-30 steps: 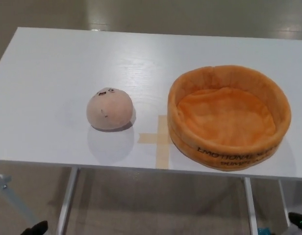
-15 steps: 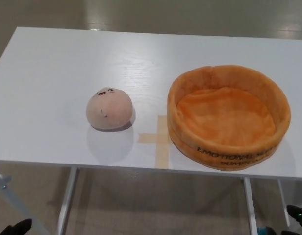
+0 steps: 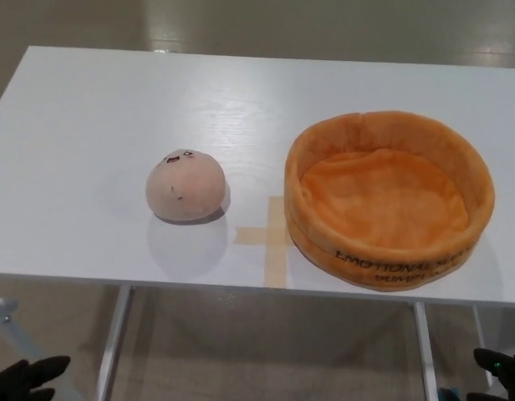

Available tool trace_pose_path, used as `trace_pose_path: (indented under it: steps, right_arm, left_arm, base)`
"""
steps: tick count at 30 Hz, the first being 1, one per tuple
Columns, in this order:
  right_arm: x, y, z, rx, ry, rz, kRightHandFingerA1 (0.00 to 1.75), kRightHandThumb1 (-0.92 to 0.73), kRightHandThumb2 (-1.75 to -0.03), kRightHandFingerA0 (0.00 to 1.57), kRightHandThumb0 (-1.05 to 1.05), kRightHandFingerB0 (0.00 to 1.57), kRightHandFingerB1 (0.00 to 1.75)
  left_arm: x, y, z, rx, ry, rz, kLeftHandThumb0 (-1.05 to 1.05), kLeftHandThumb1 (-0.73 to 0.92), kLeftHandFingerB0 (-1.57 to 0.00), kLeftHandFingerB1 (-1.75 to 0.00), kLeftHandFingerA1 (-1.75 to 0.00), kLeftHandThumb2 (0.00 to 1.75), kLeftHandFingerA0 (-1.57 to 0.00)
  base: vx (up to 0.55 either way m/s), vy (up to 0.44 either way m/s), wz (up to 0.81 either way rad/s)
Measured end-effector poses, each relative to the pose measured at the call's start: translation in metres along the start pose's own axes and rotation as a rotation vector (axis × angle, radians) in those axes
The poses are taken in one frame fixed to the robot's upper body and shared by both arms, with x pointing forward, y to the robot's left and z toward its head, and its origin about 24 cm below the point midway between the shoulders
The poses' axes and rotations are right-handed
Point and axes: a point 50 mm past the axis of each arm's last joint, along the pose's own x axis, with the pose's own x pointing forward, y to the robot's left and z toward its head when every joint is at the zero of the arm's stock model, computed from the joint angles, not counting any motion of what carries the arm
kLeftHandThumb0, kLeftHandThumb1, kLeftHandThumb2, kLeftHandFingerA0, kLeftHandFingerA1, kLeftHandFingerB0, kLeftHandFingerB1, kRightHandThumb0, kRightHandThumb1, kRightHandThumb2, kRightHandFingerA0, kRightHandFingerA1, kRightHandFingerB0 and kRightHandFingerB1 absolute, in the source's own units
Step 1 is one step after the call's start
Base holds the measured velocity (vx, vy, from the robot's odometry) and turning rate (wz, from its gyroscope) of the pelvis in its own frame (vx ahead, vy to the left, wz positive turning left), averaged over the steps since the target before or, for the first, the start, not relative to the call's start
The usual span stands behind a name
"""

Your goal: Use the left hand to pick up the pink round toy on the left and place it inside the orange plate on the desk.

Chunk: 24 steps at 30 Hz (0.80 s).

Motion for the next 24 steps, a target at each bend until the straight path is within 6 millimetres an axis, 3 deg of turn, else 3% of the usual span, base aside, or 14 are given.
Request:
trace_pose_path:
  steps: [4, 5, 6, 7, 8, 10, 11, 16, 17, 19, 20, 21, 22, 24]
  right_arm:
    - [0.0, 0.001, 0.0, -0.005, -0.002, 0.004, 0.84, -0.36, -0.73, 0.37, -0.49, 0.24, 0.74]
    - [0.0, 0.001, 0.0, -0.006, -0.002, 0.005, 0.85, -0.35, -0.74, 0.38, -0.48, 0.26, 0.75]
    - [0.0, 0.001, 0.0, -0.007, -0.002, 0.006, 0.85, -0.35, -0.74, 0.38, -0.48, 0.26, 0.75]
    - [0.0, 0.001, 0.001, -0.008, -0.003, 0.008, 0.84, -0.35, -0.73, 0.39, -0.46, 0.26, 0.74]
    - [0.0, 0.001, 0.001, -0.008, -0.003, 0.008, 0.84, -0.35, -0.73, 0.39, -0.46, 0.26, 0.74]
    - [0.0, 0.002, 0.001, -0.01, -0.004, 0.01, 0.83, -0.35, -0.73, 0.38, -0.44, 0.25, 0.73]
    - [0.0, 0.002, 0.001, -0.011, -0.004, 0.01, 0.84, -0.34, -0.73, 0.38, -0.45, 0.25, 0.74]
    - [0.0, 0.002, 0.001, -0.013, -0.005, 0.014, 0.82, -0.36, -0.71, 0.38, -0.47, 0.26, 0.73]
    - [0.0, 0.002, 0.001, -0.014, -0.005, 0.015, 0.83, -0.36, -0.72, 0.38, -0.45, 0.25, 0.73]
    - [0.0, 0.002, 0.001, -0.015, -0.006, 0.016, 0.83, -0.36, -0.72, 0.38, -0.45, 0.24, 0.73]
    - [0.0, 0.003, 0.001, -0.016, -0.006, 0.017, 0.83, -0.36, -0.72, 0.37, -0.41, 0.25, 0.73]
    - [0.0, 0.003, 0.001, -0.017, -0.005, 0.019, 0.83, -0.36, -0.72, 0.37, -0.41, 0.25, 0.73]
    - [0.0, 0.003, 0.001, -0.017, -0.005, 0.02, 0.84, -0.34, -0.74, 0.37, -0.43, 0.24, 0.75]
    - [0.0, 0.003, 0.001, -0.018, -0.004, 0.025, 0.82, -0.34, -0.73, 0.37, -0.42, 0.25, 0.72]
  left_arm:
    - [-0.008, 0.005, 0.023, 0.095, -0.07, -0.074, -0.45, 0.49, -0.24, -0.36, -0.38, 0.66, -0.24]
    - [-0.011, 0.006, 0.031, 0.117, -0.096, -0.094, -0.23, 0.36, -0.12, -0.51, -0.52, 0.9, -0.12]
    - [-0.012, 0.006, 0.038, 0.137, -0.119, -0.111, -0.23, 0.36, -0.12, -0.51, -0.52, 0.9, -0.12]
    - [-0.015, 0.007, 0.046, 0.158, -0.145, -0.13, -0.43, 0.5, -0.29, -0.31, -0.32, 0.55, -0.28]
    - [-0.016, 0.007, 0.051, 0.17, -0.165, -0.142, -0.43, 0.5, -0.29, -0.31, -0.32, 0.55, -0.28]
    - [-0.02, 0.007, 0.064, 0.203, -0.208, -0.171, -0.37, 0.45, -0.26, -0.34, -0.38, 0.6, -0.26]
    - [-0.023, 0.007, 0.073, 0.225, -0.24, -0.186, -0.18, 0.34, -0.12, -0.51, -0.53, 0.88, -0.13]
    - [-0.032, 0.012, 0.112, 0.297, -0.385, -0.209, -0.18, 0.35, -0.06, -0.49, -0.51, 0.86, -0.07]
    - [-0.033, 0.013, 0.121, 0.308, -0.423, -0.209, -0.35, 0.4, -0.15, -0.31, -0.35, 0.58, -0.13]
    - [-0.034, 0.015, 0.133, 0.326, -0.476, -0.208, -0.29, 0.43, -0.15, -0.29, -0.28, 0.54, -0.08]
    - [-0.035, 0.016, 0.141, 0.334, -0.51, -0.205, -0.22, 0.38, 0.0, -0.47, -0.52, 0.88, -0.03]
    - [-0.033, 0.019, 0.155, 0.351, -0.572, -0.196, -0.22, 0.38, 0.0, -0.47, -0.52, 0.88, -0.03]
    - [-0.033, 0.02, 0.16, 0.354, -0.595, -0.191, -0.31, 0.45, -0.14, -0.3, -0.29, 0.55, -0.08]
    - [-0.028, 0.026, 0.181, 0.375, -0.685, -0.171, -0.3, 0.46, -0.14, -0.28, -0.3, 0.54, -0.07]
  base:
    - [0.0, 0.0, 0.0]
    - [0.0, 0.0, 0.0]
    - [0.0, 0.0, 0.0]
    - [0.0, 0.0, 0.0]
    - [0.0, 0.0, 0.0]
    - [0.0, 0.0, 0.0]
    - [0.0, 0.0, 0.0]
    - [0.0, 0.0, 0.0]
    - [0.0, 0.0, 0.0]
    - [0.0, 0.0, 0.0]
    - [0.0, 0.0, 0.0]
    - [0.0, 0.0, 0.0]
    - [0.0, 0.0, 0.0]
    - [0.0, 0.0, 0.0]
